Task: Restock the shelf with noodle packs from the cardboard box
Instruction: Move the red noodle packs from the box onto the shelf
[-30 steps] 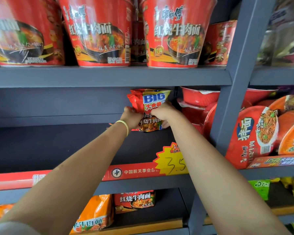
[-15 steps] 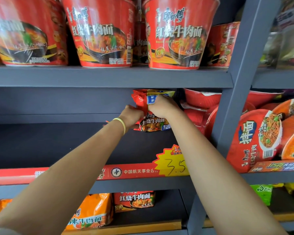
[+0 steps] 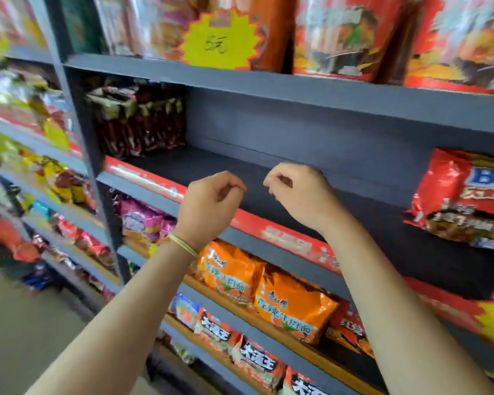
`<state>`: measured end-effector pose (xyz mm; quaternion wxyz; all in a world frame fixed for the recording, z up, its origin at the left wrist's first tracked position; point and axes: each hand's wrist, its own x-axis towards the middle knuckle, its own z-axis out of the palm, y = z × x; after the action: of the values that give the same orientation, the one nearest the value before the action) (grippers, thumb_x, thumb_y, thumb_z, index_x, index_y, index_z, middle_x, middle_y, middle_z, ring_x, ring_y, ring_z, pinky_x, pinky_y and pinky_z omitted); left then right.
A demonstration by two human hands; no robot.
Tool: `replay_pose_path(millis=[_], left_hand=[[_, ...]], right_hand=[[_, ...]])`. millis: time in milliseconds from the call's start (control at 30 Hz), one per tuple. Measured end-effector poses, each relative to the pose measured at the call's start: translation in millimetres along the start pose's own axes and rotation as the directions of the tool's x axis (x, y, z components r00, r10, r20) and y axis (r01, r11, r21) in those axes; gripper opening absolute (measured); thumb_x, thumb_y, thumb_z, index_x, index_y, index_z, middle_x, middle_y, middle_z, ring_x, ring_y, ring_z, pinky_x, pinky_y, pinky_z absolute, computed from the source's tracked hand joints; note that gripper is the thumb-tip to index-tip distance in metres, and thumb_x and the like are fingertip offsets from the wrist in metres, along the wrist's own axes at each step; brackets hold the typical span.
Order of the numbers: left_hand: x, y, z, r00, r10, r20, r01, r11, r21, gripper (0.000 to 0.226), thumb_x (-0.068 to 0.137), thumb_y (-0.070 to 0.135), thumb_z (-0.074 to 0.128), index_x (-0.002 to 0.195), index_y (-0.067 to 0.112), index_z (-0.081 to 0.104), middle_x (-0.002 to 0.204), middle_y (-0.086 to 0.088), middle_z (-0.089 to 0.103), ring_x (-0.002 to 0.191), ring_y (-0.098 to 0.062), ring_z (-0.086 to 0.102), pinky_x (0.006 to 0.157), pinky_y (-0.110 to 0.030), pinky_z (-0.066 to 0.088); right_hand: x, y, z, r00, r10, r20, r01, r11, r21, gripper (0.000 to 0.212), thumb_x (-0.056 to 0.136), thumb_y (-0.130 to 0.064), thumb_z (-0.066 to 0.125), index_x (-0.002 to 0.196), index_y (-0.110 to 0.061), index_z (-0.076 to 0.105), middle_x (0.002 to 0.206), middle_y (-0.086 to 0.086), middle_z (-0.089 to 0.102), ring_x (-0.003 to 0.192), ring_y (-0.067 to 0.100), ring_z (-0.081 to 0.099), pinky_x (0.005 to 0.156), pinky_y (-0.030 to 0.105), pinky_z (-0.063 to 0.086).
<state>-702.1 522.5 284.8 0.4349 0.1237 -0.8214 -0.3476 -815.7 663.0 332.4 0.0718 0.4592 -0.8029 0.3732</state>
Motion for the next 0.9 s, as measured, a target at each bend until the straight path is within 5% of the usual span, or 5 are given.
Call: replay_pose_path(millis=[133,233,333,633,900], left_hand=[[-36,-102,-112,0.991,-0.133,-0.030,0.136,0.968,0.209,0.020,0.084,0.030,0.054,0.082,0.016,0.069,0.061,0.006,0.057,0.059,-0.013,0.050,0.062,-0.033,0.046],[-74,-181,-204,0.947,-0.320,-0.004,0.294,0.865,0.407,0.027,0.086,0.037,0.050,0.085,0.017,0.068,0.071,0.003,0.062,0.071,-0.023,0.061,0.067,-0.035,0.051],[-124,-246,-294,0.868,-0.483,-0.113,0.476,0.748,0.463,0.023,0.084,0.035,0.049,0.083,0.020,0.066,0.077,-0.001,0.063,0.081,-0.031,0.065,0.073,-0.040,0.053],[-269,-337,-467,0.568,-0.638,-0.520,0.821,0.395,0.412,0.015,0.090,0.026,0.057,0.098,0.020,0.069,0.096,-0.004,0.062,0.093,-0.027,0.063,0.079,-0.037,0.051],[-303,-409,-553,0.336,-0.604,-0.723,0.941,0.181,0.286,0.022,0.088,0.025,0.055,0.102,0.018,0.070,0.105,-0.005,0.059,0.101,-0.026,0.057,0.084,-0.040,0.051]], right_hand=[[19,-82,132,0.984,-0.175,0.015,0.170,0.970,0.176,0.017,0.091,-0.020,0.054,0.082,-0.017,0.069,0.066,-0.004,0.065,0.064,0.011,0.062,0.065,0.033,0.049],[33,-144,243,0.952,-0.246,0.179,0.210,0.957,0.198,0.020,0.091,-0.025,0.055,0.081,-0.015,0.069,0.067,-0.002,0.065,0.062,0.008,0.058,0.065,0.033,0.047],[38,-204,356,0.880,-0.299,0.369,0.223,0.946,0.233,0.027,0.092,-0.034,0.053,0.082,-0.013,0.067,0.071,0.005,0.066,0.069,0.023,0.064,0.069,0.039,0.051],[-3,-356,591,0.508,-0.514,0.691,0.258,0.856,0.447,0.013,0.094,-0.015,0.057,0.093,-0.018,0.070,0.078,-0.011,0.064,0.078,0.015,0.065,0.072,0.029,0.050],[3,-450,734,0.228,-0.666,0.710,0.318,0.740,0.592,0.014,0.095,-0.020,0.056,0.101,-0.019,0.069,0.098,-0.004,0.067,0.091,0.012,0.059,0.079,0.025,0.047]])
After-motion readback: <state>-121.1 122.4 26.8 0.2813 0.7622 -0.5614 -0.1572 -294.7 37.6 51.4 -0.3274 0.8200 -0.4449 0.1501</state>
